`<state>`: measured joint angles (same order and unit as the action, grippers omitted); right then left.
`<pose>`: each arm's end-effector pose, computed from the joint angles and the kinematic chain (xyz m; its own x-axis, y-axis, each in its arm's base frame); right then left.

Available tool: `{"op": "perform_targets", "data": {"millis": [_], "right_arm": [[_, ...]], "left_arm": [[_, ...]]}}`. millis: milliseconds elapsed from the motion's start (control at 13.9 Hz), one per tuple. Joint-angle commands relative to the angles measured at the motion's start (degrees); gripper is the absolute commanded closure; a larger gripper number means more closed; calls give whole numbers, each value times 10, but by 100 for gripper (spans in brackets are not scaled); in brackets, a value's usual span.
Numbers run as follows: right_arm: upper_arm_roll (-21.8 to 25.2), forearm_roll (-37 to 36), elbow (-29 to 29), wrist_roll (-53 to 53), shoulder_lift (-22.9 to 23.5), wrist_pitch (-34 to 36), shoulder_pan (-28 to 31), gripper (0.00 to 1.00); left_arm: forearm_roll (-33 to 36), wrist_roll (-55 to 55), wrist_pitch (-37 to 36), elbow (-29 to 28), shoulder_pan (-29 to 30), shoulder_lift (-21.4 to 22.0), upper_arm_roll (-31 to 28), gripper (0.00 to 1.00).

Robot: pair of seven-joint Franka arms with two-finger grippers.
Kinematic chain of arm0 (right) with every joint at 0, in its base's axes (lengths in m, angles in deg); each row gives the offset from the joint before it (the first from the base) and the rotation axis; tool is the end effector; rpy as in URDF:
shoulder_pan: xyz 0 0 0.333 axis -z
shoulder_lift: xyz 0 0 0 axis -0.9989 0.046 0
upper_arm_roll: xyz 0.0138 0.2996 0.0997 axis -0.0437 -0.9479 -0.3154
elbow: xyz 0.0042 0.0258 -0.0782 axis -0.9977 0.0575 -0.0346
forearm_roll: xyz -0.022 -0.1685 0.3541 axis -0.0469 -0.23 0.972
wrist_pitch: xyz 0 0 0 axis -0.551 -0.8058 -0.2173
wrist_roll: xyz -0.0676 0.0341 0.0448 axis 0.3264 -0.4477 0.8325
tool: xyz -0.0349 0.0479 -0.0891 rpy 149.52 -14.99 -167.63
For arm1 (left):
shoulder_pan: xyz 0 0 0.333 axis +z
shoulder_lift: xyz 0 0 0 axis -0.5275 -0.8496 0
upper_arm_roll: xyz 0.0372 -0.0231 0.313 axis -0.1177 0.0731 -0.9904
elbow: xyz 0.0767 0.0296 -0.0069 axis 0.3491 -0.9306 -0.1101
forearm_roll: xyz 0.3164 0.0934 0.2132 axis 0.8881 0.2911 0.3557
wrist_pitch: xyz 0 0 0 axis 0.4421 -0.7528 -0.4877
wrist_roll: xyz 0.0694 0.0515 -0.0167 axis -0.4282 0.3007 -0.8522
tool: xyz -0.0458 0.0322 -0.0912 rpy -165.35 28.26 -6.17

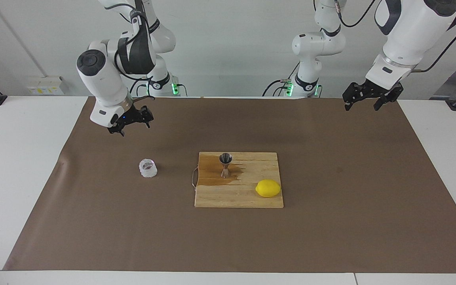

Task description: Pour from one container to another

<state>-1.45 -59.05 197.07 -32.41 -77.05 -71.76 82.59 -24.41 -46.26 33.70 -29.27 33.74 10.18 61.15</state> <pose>0.5133 0.0374 0.5058 0.9713 0.1863 -0.1478 0.1850 -0.9825 -0.0222 0.5325 -0.0625 0.6130 0.9952 -0.0669 -0.0716 -0.0680 -0.9976 -0.0139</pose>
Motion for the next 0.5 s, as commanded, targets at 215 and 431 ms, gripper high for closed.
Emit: {"op": "perform_targets", "data": {"millis": [215, 431], "right_arm": [[7, 22, -129, -126, -17, 90, 16, 0], [10, -3, -179, -120, 2, 91, 48, 0]], "left_arm": [[-6, -4, -2, -16, 2, 17, -1, 0], [-6, -3, -2, -16, 2, 17, -1, 0]]}}
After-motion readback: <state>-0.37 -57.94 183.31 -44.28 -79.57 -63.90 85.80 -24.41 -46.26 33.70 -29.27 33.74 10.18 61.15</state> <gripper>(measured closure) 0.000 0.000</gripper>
